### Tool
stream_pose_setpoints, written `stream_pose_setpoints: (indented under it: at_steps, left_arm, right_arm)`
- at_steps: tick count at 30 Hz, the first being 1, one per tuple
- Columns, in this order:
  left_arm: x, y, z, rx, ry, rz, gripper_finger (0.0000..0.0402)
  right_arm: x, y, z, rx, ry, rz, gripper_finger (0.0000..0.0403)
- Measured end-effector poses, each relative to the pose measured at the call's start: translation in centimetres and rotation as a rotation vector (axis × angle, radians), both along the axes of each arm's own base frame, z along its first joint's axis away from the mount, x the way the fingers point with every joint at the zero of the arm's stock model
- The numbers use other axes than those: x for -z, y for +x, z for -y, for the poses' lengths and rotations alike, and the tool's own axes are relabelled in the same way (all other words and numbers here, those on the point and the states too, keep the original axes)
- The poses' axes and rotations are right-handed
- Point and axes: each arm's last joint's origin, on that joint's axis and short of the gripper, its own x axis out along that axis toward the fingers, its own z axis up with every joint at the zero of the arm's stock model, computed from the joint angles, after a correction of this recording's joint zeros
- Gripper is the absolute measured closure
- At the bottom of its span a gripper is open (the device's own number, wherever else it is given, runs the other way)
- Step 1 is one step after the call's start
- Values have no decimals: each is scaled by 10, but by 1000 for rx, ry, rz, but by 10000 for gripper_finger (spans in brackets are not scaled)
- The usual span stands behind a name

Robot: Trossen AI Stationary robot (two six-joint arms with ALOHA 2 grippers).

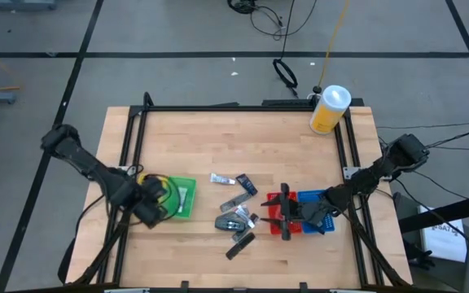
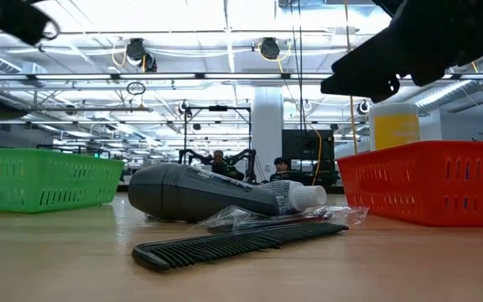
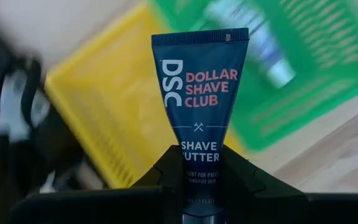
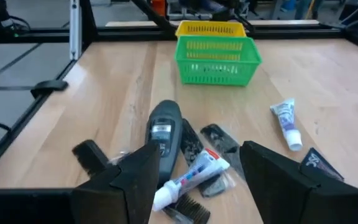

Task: Pick & Place Travel size toiletries
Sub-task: Put the blue shave cream into the yellow bin

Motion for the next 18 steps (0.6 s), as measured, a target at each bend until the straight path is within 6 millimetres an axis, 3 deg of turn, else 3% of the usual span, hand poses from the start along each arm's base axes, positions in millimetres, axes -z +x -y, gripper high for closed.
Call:
stream_pose_setpoints:
  at_steps: [8,13,18]
  left_arm:
    - [33,-25,9,-137,-13,-114,341]
    - [56,-29,7,-165,-54,-105,341]
    - [59,-27,6,-184,-64,-88,341]
  right_arm:
    - [0,-4,-3,-9,-15,-26,188]
    - [-5,-6,-3,-14,-7,-12,188]
    - [-5,-6,-3,-14,-6,-11,188]
